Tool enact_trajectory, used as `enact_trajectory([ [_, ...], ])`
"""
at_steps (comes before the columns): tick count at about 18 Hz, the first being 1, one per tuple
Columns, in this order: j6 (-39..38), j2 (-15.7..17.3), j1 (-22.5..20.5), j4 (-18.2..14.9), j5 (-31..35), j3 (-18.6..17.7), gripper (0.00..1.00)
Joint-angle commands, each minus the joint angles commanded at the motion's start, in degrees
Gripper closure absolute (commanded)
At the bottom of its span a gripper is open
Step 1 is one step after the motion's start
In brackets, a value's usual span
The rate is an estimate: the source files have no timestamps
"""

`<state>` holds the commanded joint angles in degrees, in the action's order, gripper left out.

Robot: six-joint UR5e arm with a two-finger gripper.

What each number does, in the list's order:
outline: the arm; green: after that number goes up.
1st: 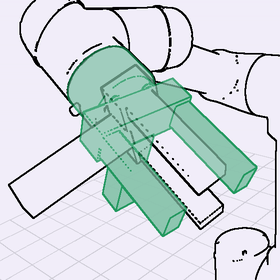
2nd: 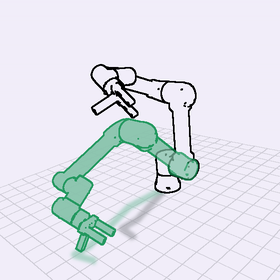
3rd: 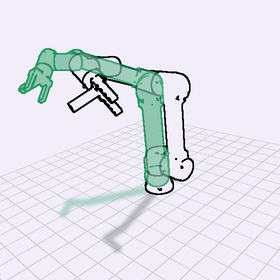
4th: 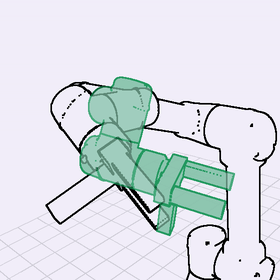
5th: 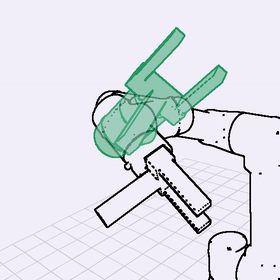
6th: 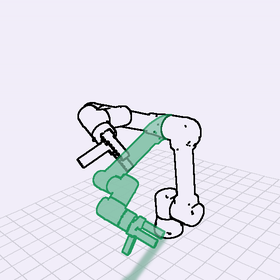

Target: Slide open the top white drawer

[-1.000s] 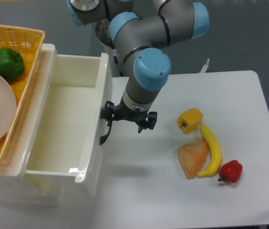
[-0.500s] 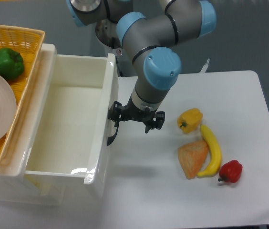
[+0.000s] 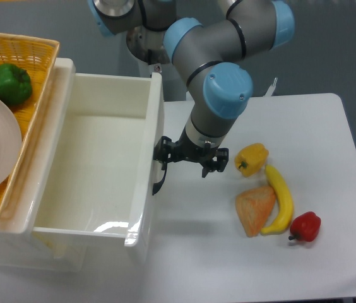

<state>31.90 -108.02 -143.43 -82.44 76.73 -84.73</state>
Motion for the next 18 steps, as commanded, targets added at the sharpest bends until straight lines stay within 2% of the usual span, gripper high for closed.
enact_trajectory([
  [12, -0.44, 0.00, -1.59, -0.26, -0.61, 0.53, 0.00],
  [18, -1.41, 0.00, -1.76, -2.11, -4.92, 0.00, 0.00],
])
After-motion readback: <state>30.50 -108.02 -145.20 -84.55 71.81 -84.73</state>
